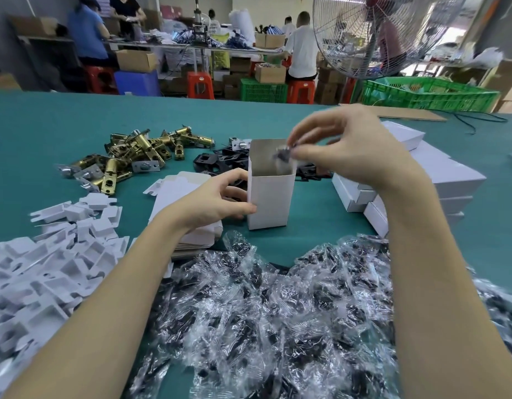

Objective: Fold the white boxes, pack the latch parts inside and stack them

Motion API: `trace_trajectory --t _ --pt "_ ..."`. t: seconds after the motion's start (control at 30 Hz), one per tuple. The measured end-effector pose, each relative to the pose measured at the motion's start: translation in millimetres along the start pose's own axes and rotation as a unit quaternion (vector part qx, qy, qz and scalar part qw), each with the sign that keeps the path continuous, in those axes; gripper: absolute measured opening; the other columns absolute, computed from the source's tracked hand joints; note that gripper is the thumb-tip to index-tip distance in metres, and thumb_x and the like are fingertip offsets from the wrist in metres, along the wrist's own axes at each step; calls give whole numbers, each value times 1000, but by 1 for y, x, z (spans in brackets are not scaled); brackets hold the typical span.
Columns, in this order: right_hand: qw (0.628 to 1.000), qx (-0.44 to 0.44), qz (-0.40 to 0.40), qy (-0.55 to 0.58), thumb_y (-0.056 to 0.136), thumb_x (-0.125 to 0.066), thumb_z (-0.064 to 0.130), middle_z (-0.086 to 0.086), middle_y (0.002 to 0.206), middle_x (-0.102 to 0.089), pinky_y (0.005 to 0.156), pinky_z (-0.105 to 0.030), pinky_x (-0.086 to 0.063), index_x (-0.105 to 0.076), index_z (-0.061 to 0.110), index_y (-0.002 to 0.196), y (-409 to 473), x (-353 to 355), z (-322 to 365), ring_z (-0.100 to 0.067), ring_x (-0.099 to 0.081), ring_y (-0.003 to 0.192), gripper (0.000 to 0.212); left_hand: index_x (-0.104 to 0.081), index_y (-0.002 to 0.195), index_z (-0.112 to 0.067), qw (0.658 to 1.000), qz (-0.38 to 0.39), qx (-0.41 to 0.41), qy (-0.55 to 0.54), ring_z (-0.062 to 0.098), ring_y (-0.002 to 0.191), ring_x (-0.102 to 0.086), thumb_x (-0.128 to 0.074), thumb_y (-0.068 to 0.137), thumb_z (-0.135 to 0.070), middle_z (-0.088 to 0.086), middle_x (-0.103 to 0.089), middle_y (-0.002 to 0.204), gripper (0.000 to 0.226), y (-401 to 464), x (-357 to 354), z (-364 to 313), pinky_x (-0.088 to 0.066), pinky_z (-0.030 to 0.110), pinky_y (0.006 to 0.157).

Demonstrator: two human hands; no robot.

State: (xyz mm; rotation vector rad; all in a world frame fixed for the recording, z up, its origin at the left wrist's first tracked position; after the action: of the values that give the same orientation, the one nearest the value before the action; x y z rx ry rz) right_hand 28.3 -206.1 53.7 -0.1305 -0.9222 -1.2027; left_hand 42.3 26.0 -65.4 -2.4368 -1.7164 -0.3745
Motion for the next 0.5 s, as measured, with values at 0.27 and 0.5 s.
trace_trajectory --t 0.27,0.5 --pt "962 -49 -134 -232 88 -72 40 17 93 -75 59 -25 -40 -79 45 97 11 -29 3 -10 -64 87 12 -61 126 -27 1000 0 2 -1 20 99 -73 -75 91 -7 6 -76 107 43 -1 1 0 -61 32 88" --pt "947 -71 -102 -296 89 -69 31 12 100 -76 62 -26 -39 -78 44 97 12 -42 1 -20 -67 90 18 -62 124 -28 1000 2 5 1 18 96 -73 -74 91 -7 4 -76 107 41 -1 1 0 -61 31 86"
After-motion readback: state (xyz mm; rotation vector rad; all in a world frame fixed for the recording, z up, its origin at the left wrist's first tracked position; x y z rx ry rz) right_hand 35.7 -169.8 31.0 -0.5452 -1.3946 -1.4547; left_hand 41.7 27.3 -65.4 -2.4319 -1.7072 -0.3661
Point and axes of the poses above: each hand's wrist, its own y-axis towards the middle knuckle, its own x-axis out of the back of the hand, z = x × y, the point moved 2 cm from there along y, towards the middle knuckle
